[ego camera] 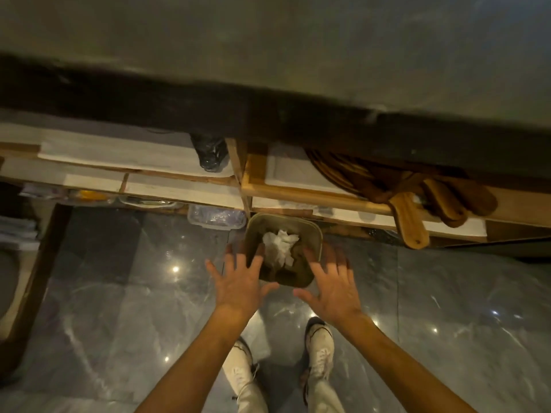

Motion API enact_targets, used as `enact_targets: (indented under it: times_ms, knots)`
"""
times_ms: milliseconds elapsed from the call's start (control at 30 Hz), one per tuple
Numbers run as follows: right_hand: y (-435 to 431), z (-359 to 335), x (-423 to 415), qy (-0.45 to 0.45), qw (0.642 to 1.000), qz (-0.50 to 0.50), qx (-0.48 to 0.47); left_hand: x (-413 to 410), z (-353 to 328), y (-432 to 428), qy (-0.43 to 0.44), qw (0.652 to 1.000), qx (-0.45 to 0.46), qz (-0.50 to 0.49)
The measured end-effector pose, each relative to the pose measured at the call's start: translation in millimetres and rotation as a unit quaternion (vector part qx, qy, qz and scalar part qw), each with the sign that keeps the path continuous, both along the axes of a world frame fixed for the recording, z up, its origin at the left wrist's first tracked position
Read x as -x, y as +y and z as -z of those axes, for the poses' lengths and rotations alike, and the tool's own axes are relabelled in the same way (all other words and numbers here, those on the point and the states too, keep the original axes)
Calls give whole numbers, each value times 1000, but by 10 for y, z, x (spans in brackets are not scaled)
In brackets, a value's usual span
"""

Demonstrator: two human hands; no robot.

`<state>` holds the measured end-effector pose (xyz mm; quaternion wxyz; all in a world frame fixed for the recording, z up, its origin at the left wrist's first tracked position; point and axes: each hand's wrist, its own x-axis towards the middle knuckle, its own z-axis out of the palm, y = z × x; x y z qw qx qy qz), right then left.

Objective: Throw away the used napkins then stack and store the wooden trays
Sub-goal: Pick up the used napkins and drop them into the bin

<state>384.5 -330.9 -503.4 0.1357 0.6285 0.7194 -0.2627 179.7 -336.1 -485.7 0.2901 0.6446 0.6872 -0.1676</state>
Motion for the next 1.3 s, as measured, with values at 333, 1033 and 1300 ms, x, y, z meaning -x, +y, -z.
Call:
enact_targets:
  times_ms: [333,1033,1300]
  knots:
    - [-681,-2414,292,23,998,47,-23,577,-2249,-809,7,998,-34,-57]
    - [-551,-4574,286,52,985,92,-135,942,-4336,-359,-91,981,-165,48]
    - [7,-4583,-20,98,974,136,-153,778,-4526,383,-55,982,-174,48]
